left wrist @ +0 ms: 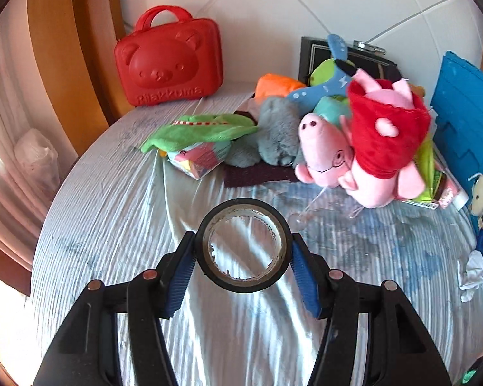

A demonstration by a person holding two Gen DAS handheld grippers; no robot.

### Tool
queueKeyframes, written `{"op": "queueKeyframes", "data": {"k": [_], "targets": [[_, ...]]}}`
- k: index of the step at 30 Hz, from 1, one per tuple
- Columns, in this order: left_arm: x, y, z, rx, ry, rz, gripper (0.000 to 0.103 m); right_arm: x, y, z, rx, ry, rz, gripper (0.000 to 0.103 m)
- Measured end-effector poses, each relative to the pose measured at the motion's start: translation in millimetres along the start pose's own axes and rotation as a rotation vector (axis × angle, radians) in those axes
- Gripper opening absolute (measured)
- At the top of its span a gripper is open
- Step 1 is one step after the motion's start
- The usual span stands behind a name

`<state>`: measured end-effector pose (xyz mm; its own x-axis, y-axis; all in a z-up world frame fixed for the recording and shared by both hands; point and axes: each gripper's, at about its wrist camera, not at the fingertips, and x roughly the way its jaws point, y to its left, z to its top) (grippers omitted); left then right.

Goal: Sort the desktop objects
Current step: 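Grasp the black tape roll with the left tool while the right tool grasps the white plush bear, then carry the tape roll and plush bear over the blue bin and open both tools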

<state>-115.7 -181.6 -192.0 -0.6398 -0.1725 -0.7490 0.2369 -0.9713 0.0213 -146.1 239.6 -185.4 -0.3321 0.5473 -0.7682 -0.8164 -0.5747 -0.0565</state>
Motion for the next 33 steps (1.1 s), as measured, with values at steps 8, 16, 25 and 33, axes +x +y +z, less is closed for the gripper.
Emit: {"op": "queueKeyframes", "data": {"k": [8, 16, 25, 33], "targets": [[-62, -52, 16, 0.029, -0.146, -0.045, 0.057, -107, 18, 17, -0.091, -0.254, -0.036, 0.029], [-112, -119, 37, 0.074, -0.269, -0.122, 0.057, -191, -8, 23, -0.087, -0.470, -0.083, 0.029], [-177, -230, 59, 0.155, -0.414, -0.235, 0.057, -264, -87, 24, -0.025, -0.625, -0.209, 0.029], [-230, -346, 67, 0.235, -0.489, -0.331, 0.057, -292, -183, 9, 0.048, -0.655, -0.335, 0.029]]}}
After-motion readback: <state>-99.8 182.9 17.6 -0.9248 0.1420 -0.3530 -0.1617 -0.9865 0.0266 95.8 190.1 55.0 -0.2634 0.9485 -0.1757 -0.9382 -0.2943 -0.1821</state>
